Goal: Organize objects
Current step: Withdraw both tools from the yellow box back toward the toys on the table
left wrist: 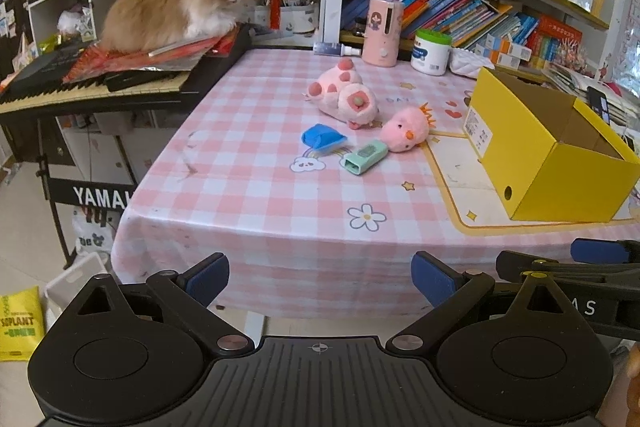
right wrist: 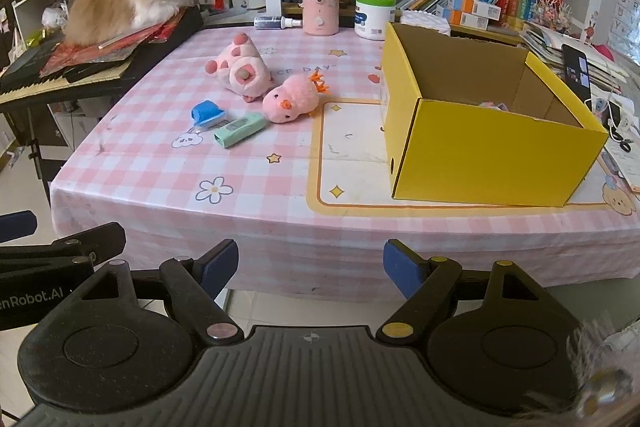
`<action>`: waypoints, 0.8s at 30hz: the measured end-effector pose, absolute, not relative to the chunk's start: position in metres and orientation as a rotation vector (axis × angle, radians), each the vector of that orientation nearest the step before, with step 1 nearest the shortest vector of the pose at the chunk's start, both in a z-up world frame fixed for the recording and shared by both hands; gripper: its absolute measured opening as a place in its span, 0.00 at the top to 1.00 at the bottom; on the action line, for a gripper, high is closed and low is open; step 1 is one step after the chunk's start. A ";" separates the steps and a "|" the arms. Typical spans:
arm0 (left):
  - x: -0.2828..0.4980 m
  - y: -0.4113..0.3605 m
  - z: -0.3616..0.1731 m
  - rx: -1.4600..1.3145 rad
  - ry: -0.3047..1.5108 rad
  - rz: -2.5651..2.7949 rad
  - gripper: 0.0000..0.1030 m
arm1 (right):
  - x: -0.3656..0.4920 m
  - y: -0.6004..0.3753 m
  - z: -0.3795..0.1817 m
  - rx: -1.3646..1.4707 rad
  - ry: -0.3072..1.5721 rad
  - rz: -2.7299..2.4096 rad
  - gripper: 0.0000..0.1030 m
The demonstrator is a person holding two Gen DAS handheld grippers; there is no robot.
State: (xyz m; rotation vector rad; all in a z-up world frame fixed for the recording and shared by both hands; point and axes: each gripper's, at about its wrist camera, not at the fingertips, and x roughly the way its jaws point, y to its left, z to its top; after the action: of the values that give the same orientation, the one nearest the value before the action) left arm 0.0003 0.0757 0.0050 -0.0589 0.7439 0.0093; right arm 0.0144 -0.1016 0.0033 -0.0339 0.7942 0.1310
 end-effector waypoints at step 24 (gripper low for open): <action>0.101 0.078 -0.014 -0.155 0.782 0.101 0.16 | 0.142 -0.094 -0.003 -0.070 0.781 0.244 0.41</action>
State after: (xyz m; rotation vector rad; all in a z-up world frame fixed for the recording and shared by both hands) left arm 0.1011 0.0775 -0.0144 -0.1553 0.7823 0.1007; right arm 0.1416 -0.0937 -0.0032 -0.0702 0.7815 0.2444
